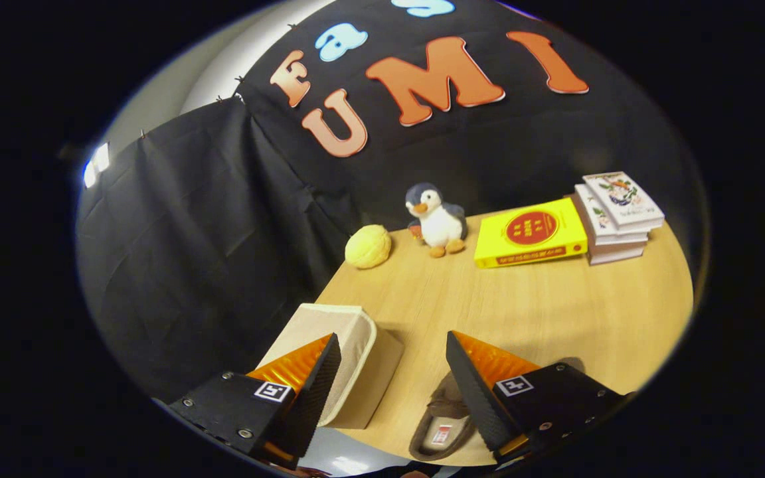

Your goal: Open the storage box then place both shoes into the box .Put the left shoe in first, then the right shoe, with the right side of both shoes facing outward in a uniform manner.

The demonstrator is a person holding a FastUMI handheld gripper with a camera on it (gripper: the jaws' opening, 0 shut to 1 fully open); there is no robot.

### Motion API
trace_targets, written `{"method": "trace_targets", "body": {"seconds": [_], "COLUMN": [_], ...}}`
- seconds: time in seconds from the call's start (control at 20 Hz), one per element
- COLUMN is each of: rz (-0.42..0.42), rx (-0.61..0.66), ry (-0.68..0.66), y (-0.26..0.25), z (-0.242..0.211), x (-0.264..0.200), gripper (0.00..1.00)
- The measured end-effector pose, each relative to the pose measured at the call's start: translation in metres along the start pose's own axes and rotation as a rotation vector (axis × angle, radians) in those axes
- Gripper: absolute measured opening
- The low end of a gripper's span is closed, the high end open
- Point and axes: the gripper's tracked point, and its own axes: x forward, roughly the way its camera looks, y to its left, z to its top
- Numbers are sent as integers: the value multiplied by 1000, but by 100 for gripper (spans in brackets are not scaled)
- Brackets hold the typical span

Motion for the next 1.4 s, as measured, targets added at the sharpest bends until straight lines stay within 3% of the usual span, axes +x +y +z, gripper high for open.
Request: {"method": "trace_targets", "body": {"seconds": [0.3,0.55,0.75,1.05,1.4], "rz": [162,170,185,229,280], "rx": [131,120,194,299,313], "ry": [218,360,425,434,378], "y": [44,64,60,76,90], "z": [-66,-107,-129,-140,-108], "x": [41,78,86,94,70], "gripper": [96,96,96,95,83]}}
